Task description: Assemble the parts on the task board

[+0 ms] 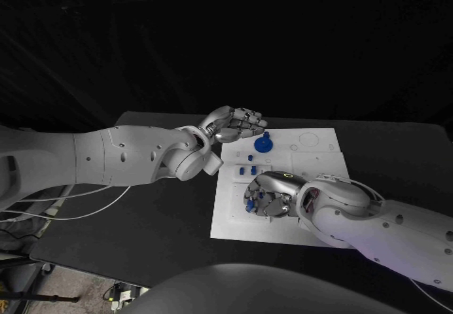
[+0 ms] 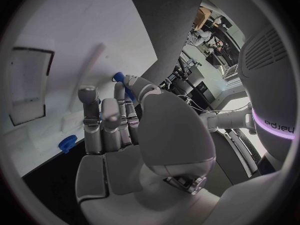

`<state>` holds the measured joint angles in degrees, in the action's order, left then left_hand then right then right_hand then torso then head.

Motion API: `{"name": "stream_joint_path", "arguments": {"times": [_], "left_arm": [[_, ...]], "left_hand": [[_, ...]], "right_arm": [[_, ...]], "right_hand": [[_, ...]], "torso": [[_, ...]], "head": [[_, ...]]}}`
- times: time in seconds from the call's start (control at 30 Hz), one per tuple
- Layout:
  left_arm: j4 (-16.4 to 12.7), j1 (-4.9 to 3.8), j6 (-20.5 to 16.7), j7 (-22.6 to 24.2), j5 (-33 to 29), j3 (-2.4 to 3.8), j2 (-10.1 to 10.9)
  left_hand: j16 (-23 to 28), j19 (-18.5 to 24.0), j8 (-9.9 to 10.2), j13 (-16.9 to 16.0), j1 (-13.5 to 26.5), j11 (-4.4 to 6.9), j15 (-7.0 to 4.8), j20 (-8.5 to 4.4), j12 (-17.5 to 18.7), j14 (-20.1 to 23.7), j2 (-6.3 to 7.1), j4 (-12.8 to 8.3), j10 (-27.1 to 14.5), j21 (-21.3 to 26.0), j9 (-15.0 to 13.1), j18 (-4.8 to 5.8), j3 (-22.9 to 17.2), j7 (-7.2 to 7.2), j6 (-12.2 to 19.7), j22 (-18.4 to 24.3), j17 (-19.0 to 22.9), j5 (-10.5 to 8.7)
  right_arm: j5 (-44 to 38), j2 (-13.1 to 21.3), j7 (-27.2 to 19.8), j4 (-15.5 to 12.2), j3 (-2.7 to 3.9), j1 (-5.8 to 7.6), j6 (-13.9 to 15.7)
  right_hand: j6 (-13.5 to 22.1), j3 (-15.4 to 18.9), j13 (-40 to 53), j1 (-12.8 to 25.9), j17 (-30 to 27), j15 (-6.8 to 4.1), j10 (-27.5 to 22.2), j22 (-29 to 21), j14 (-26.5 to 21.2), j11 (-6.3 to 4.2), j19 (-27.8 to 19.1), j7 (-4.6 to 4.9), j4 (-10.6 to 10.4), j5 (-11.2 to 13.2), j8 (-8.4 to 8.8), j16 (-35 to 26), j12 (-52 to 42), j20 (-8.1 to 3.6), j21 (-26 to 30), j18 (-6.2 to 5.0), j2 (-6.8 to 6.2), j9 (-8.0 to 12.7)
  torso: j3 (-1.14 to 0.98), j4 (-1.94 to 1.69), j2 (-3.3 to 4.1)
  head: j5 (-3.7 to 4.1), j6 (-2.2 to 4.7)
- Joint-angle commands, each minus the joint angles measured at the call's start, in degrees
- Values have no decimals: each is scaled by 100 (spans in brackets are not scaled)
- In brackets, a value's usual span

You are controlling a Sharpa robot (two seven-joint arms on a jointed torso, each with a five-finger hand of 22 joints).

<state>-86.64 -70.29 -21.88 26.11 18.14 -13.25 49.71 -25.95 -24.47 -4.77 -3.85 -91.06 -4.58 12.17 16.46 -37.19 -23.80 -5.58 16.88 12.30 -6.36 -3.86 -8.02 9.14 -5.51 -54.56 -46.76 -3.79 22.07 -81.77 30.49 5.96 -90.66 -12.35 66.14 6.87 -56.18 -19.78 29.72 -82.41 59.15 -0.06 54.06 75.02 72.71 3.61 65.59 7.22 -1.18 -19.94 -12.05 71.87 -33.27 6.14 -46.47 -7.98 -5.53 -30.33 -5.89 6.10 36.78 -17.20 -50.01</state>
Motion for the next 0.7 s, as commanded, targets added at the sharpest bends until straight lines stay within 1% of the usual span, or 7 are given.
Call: {"name": "stream_joint_path", "arguments": {"times": [0.03,0.13,0.33,0.5,0.7], "left_arm": [[-3,-1,78,23,-3,4,-14],[-1,0,85,13,-3,4,-15],[-2,0,101,-7,-3,4,-17],[5,0,116,-24,-3,4,-24],[7,1,139,-49,-3,4,-31]], "left_hand": [[-27,20,-13,9,13,-43,-4,10,-24,33,-13,-11,-15,-34,5,74,36,-2,2,9,9,12],[-28,20,-14,9,13,-44,-5,10,-25,35,-18,-11,-15,-35,5,75,37,-3,1,9,10,12],[-30,21,-19,9,18,-47,-4,10,-27,39,-29,-9,-15,-37,3,75,39,-10,-7,10,10,12],[-33,23,-21,9,28,-55,-1,9,-30,42,-39,-6,-14,-38,2,75,44,-21,-12,11,9,12],[-36,24,-23,9,36,-64,2,9,-32,44,-47,-6,-14,-40,2,75,49,-30,-13,12,9,12]], "right_arm": [[-168,-1,-72,11,-13,-36,72],[-171,-11,-91,20,-13,-59,114],[-221,-18,-105,43,-13,-97,211],[-247,-15,-94,48,-13,-106,239],[-269,-14,-58,48,-13,-112,221]], "right_hand": [[29,2,-5,0,22,25,-16,423,32,11,2,23,37,54,42,23,25,24,-36,-15,-10,-5],[30,-1,-5,-5,22,24,-16,424,34,9,4,23,42,62,45,24,27,24,-40,-15,-7,-5],[108,-18,-13,-42,-18,11,-30,418,12,-8,-10,18,85,136,103,1,55,19,-25,-25,1,7],[163,-30,-16,-59,-64,9,-47,407,-22,-11,-44,-1,105,143,140,-30,71,17,20,-34,8,15],[147,-39,-14,-77,-70,6,-48,406,-32,-17,-52,-21,120,147,133,-36,74,15,22,-36,23,8]], "torso": [[-1,1,0],[-1,1,-1],[-1,-1,-1],[1,1,1],[0,1,-1]], "head": [[-5,1],[-4,1],[-7,1],[-7,1],[-9,1]]}}
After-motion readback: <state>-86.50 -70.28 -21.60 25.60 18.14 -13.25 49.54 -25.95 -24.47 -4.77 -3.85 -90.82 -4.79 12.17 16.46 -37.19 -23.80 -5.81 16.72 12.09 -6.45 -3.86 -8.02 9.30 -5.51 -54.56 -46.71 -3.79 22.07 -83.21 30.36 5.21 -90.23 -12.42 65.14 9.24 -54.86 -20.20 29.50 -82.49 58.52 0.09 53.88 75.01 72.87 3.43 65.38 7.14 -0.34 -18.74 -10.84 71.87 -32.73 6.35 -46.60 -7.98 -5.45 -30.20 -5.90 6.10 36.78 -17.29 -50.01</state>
